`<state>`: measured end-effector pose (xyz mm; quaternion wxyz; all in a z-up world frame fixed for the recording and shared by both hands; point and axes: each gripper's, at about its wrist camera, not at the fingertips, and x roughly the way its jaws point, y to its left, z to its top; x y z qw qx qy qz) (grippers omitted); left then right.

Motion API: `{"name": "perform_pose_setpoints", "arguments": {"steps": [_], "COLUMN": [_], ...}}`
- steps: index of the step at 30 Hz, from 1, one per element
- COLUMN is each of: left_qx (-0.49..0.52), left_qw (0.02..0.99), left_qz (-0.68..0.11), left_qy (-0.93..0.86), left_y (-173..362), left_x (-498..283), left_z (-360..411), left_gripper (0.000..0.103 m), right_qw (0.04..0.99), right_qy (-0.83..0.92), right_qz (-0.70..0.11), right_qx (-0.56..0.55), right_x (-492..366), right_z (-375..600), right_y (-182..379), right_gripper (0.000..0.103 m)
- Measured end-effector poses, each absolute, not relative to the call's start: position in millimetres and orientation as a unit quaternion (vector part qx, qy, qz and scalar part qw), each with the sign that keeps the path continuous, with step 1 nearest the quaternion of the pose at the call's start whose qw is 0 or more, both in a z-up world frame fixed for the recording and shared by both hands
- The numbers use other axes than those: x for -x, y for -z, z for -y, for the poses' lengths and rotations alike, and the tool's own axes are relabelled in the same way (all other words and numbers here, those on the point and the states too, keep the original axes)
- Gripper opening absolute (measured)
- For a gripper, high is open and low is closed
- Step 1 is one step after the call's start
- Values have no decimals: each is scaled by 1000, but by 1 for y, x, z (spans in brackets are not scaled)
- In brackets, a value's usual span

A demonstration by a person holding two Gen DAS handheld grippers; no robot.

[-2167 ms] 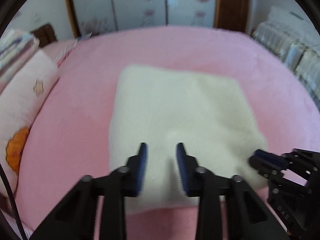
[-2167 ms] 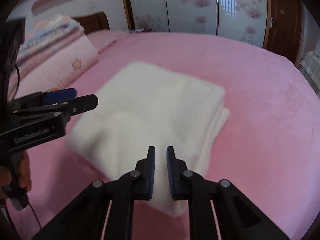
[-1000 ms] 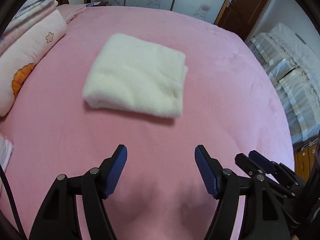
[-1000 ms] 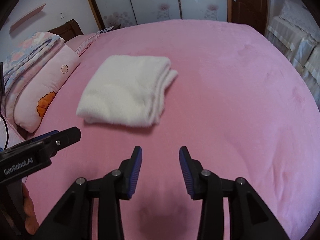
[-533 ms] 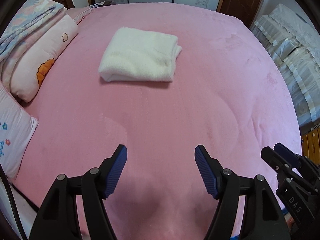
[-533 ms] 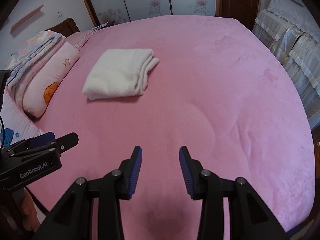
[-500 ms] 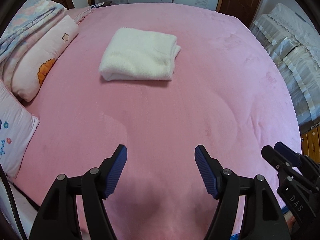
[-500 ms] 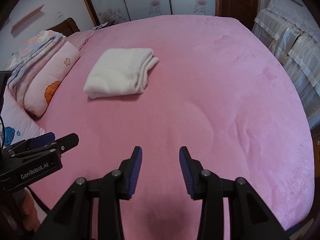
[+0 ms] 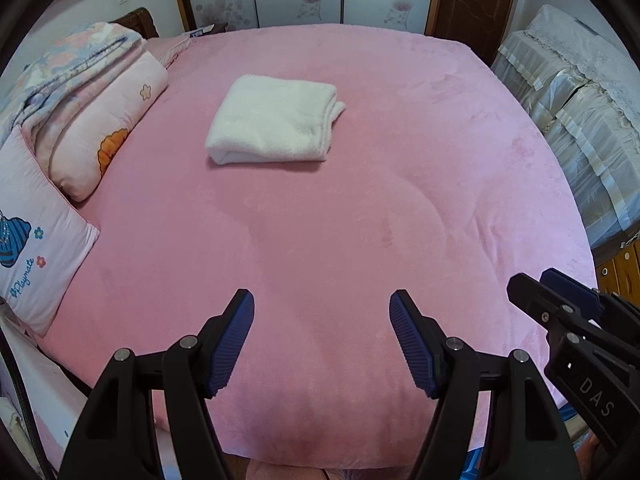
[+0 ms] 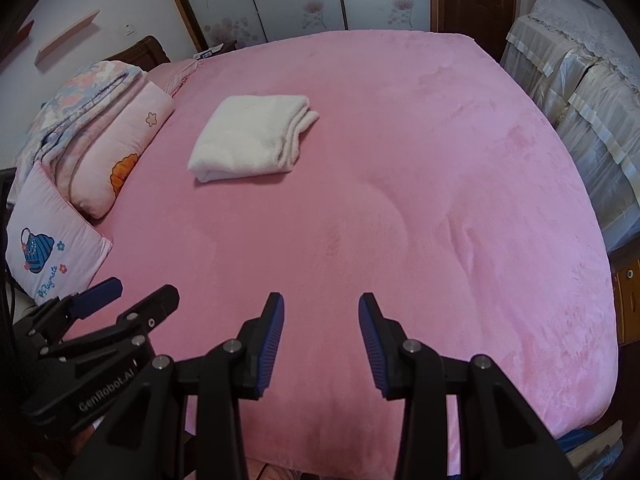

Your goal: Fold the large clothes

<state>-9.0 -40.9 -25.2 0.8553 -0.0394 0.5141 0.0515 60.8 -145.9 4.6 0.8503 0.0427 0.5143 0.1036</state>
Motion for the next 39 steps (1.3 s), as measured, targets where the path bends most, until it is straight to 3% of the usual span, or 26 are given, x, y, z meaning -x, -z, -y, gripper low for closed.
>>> {"name": "perform_pose_setpoints", "arguments": {"steps": [5, 39], "left_qx": [31, 50], "left_qw": [856, 844], "left_qz": [-514, -531], "left_qy": [-53, -55], "left_y": [21, 19], "left_x": [13, 11], "left_z": [52, 64], "left_gripper": [69, 69], "right_qw": [855, 845], "right_qy": [-102, -111], "right_qz": [-507, -520], "right_qx": [-41, -61], "right_x": [-57, -51], "right_z": [150, 167], "right_y": [-13, -16], "right_gripper": [52, 52]}}
